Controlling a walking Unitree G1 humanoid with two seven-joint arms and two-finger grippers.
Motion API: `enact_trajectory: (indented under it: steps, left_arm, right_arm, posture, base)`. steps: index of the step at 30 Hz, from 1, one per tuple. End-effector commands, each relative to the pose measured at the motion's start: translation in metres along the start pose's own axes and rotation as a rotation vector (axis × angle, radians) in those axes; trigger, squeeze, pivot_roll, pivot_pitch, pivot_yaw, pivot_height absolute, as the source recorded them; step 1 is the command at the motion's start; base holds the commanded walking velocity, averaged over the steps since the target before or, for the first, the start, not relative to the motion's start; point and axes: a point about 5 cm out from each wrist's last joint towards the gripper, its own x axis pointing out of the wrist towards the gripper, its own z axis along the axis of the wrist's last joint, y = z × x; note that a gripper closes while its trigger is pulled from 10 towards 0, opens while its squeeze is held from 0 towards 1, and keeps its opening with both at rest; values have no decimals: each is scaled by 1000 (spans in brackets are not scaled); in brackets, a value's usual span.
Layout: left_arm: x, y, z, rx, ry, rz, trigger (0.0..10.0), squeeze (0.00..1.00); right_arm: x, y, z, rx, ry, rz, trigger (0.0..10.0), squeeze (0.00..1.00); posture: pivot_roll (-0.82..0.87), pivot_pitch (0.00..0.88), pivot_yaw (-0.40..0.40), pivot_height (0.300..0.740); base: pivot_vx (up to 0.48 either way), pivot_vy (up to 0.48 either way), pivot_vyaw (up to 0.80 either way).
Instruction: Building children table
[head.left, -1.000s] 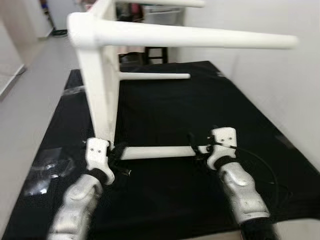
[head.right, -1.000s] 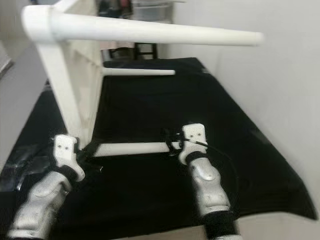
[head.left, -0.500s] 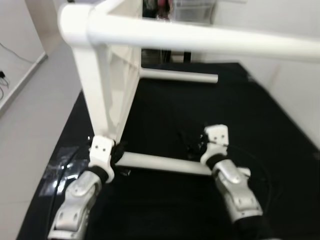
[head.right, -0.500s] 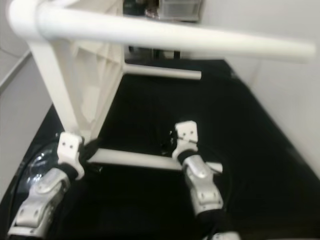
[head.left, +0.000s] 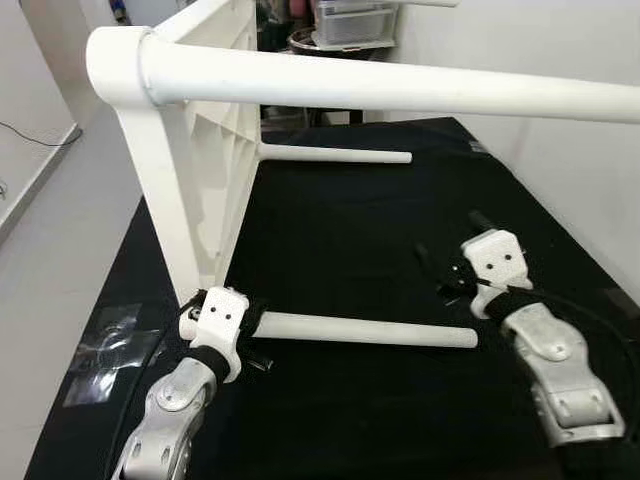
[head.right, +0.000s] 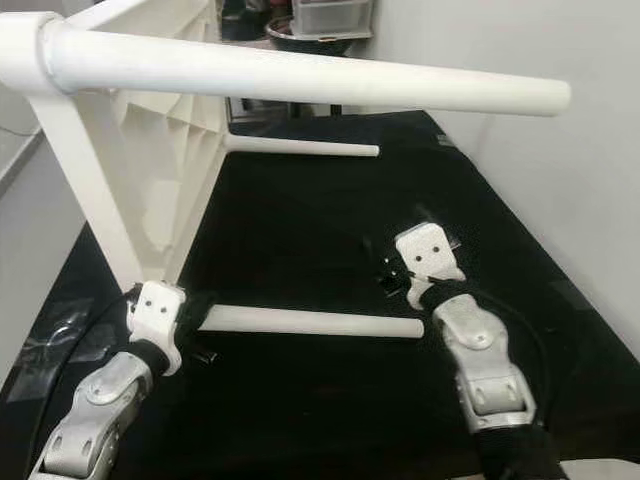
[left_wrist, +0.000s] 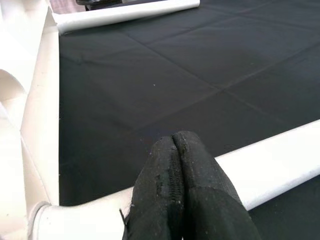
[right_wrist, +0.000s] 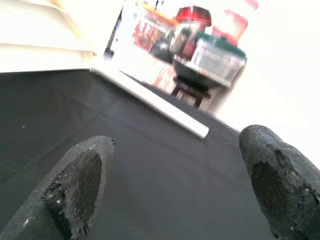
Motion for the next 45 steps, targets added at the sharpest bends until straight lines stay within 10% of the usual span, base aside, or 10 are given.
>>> enact_trajectory:
  steps: [1,5,8,11,25,45]
  left_arm:
    - [-2,5,-1,12,13,23,10000,0]
    - [-2,8,-1,13,13,45,10000,0]
    - [-1,26,-4,25,29,141,10000,0]
    - [1,32,-6,22,38,164,10000,0]
    - [16,31,-6,14,44,154,10000,0]
    - [15,35,-10,-22,43,205,10000,0]
  right_arm:
    - [-10,-20,24,-95,-86,-60,10000,0]
    - [-21,-37,46,-189,-160,-126,10000,0]
    - [-53,-61,106,-691,-308,-126,10000,0]
    - [-60,-58,121,-825,-334,-91,10000,0]
    - [-58,-55,140,-930,-396,-106,10000,0]
    - [1,-53,165,-1001,-457,37,10000,0]
  posture:
    - [-65,54,-2,740]
    - [-74,58,5,740]
    - [-124,65,49,740]
    - [-142,58,68,740]
    - [-144,19,83,740]
    - [-124,9,50,740]
  base:
    - [0,0,0]
    - [0,0,0]
    - [0,0,0]
    - [0,0,0]
    - [0,0,0]
    - [0,0,0]
